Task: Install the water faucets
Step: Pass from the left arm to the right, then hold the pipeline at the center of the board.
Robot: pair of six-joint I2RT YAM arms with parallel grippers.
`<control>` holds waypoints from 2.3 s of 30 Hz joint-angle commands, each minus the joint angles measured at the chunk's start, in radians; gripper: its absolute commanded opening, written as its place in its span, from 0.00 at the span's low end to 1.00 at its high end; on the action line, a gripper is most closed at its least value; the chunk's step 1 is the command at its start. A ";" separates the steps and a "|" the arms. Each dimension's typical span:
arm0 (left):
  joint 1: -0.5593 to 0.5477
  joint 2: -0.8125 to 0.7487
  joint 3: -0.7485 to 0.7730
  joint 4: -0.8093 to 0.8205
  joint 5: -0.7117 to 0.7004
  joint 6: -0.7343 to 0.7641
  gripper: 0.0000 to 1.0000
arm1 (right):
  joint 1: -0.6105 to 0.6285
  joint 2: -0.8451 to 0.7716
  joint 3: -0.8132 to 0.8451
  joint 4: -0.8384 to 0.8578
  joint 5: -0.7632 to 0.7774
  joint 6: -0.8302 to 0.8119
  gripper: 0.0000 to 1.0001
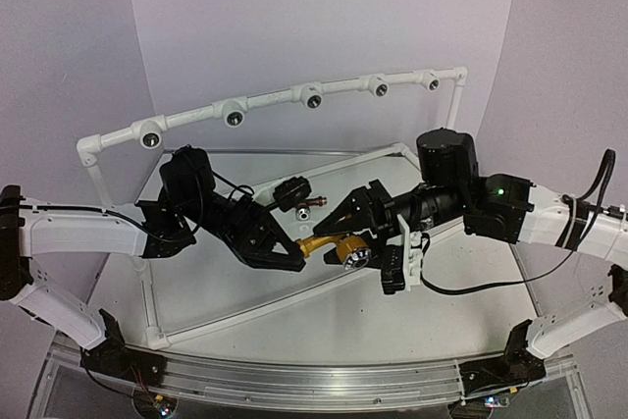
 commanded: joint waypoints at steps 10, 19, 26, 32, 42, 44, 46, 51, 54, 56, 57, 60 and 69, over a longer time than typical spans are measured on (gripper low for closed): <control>0.042 -0.049 -0.033 0.035 -0.095 0.030 0.50 | 0.021 -0.019 0.048 0.013 0.118 0.497 0.00; 0.089 -0.298 -0.112 -0.318 -0.587 0.508 0.73 | -0.001 0.002 0.231 -0.206 0.972 1.519 0.00; -0.070 -0.259 -0.170 -0.324 -1.020 0.762 0.71 | -0.311 0.129 0.490 -0.611 0.740 1.683 0.00; -0.152 0.062 -0.024 -0.336 -1.100 0.925 0.75 | -0.371 0.190 0.611 -0.733 0.819 1.542 0.00; -0.197 0.545 0.462 -0.572 -1.092 1.219 0.77 | -0.383 0.176 0.771 -0.839 1.010 1.461 0.00; -0.198 0.610 0.532 -0.607 -1.084 1.272 0.76 | -0.382 0.186 0.756 -0.834 1.077 1.393 0.00; -0.200 0.677 0.588 -0.629 -1.087 1.310 0.76 | -0.382 0.147 0.659 -0.720 1.119 1.263 0.00; -0.200 0.851 0.765 -0.744 -1.108 1.380 0.76 | -0.382 0.084 0.510 -0.472 1.119 0.983 0.00; -0.199 0.933 0.833 -0.760 -1.097 1.382 0.76 | -0.372 0.109 0.522 -0.433 1.113 0.758 0.45; -0.200 0.976 0.870 -0.781 -1.091 1.380 0.75 | -0.353 0.115 0.530 -0.410 1.132 0.660 0.21; -0.199 1.000 0.886 -0.796 -1.086 1.378 0.75 | -0.341 0.118 0.525 -0.366 1.168 0.618 0.02; -0.200 1.052 0.912 -0.822 -1.092 1.370 0.71 | -0.295 0.133 0.503 -0.261 1.208 0.480 0.00; -0.198 1.078 0.865 -0.835 -1.108 1.347 0.60 | -0.218 0.073 0.234 0.135 1.211 -0.082 0.00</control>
